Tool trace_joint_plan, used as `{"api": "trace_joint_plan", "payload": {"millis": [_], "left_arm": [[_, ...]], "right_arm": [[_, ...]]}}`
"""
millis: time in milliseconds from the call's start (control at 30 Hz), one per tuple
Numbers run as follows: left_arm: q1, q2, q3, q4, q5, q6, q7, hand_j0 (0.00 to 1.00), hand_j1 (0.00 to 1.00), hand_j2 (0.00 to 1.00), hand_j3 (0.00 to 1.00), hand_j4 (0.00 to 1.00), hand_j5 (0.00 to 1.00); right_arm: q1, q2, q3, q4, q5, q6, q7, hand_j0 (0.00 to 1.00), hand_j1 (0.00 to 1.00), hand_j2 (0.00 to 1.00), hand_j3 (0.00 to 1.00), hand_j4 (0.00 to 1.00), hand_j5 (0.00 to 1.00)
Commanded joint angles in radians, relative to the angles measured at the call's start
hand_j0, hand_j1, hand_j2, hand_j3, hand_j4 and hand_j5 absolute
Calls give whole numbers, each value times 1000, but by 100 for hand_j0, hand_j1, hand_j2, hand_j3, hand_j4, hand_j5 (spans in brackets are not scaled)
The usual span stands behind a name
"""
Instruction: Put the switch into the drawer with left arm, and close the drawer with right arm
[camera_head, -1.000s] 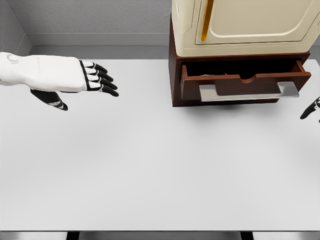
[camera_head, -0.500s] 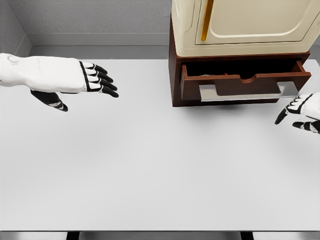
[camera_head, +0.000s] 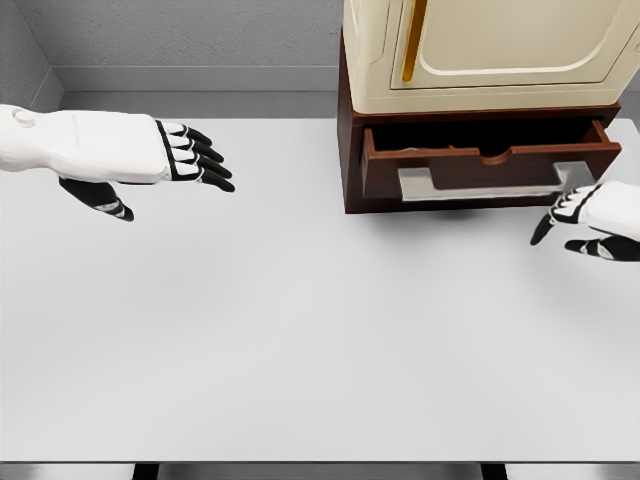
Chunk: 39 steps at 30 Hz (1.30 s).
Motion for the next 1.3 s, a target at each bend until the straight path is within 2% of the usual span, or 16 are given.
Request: {"api": "trace_joint_plan", "payload": {"millis": [0,367,500,600,1267], "left_arm": [[0,0,4,0,5,3,0,100,100,100,100,100,100],[0,0,4,5,5,3,0,100,100,100,100,100,100],[0,0,4,7,5,3,0,100,100,100,100,100,100],[0,0,4,7,7,3,0,100,100,100,100,100,100],[0,0,6,14,5,3,0,100,100,100,100,100,100]], "right_arm": [[2,0,8,7,-4,2,-3,59,59,59,59,59,59],[-115,36,91,62,7,2,-3,60,60,60,60,60,60],[-133,53,94,73,7,2,-3,60,60,60,60,60,60],[-186,57,147,94,7,2,-3,60,60,60,60,60,60],[-357,129,284,209,35,2,-3,61,61,61,61,61,61]]}}
